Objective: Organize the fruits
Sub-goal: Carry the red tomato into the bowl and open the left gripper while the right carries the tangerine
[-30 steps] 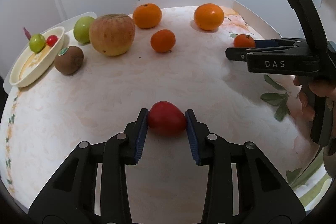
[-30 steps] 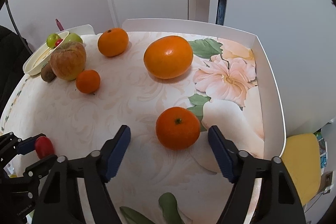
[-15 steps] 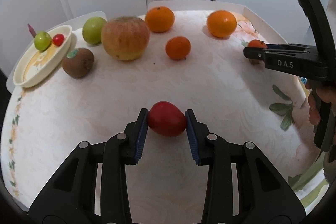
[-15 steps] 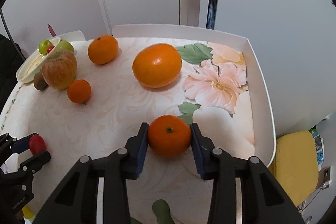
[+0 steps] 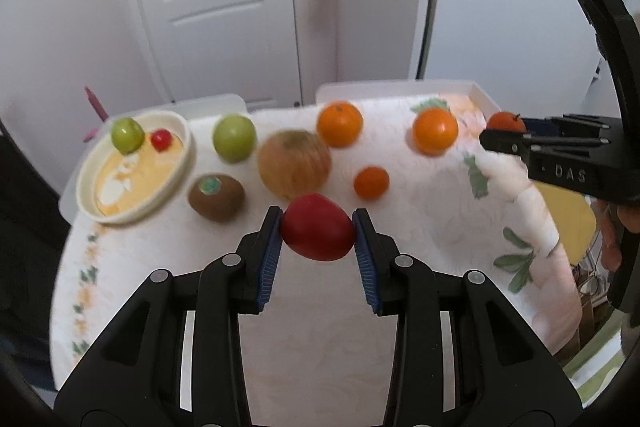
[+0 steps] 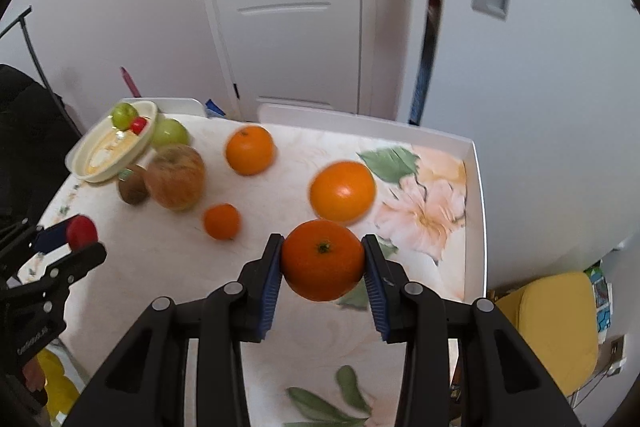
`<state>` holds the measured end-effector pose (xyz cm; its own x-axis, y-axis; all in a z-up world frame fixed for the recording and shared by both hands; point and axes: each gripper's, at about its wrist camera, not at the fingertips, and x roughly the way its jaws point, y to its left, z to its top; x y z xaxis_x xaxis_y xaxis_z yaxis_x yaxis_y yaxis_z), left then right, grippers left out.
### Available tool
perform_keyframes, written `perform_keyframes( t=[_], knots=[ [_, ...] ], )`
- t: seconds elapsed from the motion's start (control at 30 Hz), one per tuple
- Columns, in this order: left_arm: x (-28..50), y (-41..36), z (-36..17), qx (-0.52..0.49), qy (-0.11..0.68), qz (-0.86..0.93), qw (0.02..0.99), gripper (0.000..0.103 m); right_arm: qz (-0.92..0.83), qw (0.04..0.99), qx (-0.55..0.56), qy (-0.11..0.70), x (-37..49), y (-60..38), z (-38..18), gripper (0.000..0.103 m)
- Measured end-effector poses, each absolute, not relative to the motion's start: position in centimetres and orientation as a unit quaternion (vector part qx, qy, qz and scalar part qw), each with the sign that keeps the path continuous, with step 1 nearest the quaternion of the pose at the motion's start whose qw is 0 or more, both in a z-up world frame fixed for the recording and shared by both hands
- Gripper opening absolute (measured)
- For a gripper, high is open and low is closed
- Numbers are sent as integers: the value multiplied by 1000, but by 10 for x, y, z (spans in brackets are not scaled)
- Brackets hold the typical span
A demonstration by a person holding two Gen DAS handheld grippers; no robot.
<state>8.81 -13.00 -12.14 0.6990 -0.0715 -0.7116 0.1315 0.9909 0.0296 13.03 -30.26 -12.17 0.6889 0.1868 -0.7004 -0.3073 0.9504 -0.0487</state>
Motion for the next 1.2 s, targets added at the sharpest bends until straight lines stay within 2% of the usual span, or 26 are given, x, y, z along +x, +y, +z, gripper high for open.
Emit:
perform_keyframes(
  t=[0.27, 0.53, 0.9, 1.2],
  knots=[
    [95, -83, -74, 45, 352, -51, 934, 40, 164, 913, -94, 361, 119, -253, -91, 36],
    [109, -15, -56, 33, 345, -35, 937, 40, 190, 911, -93, 354, 122, -180, -71, 36],
    [141, 88, -61, 35, 354, -18, 934, 40, 216, 902, -89, 363, 149, -74, -71, 36],
    [183, 139, -93, 29, 375, -21, 927, 40, 219, 894, -87, 381, 180, -15, -92, 36]
  ],
)
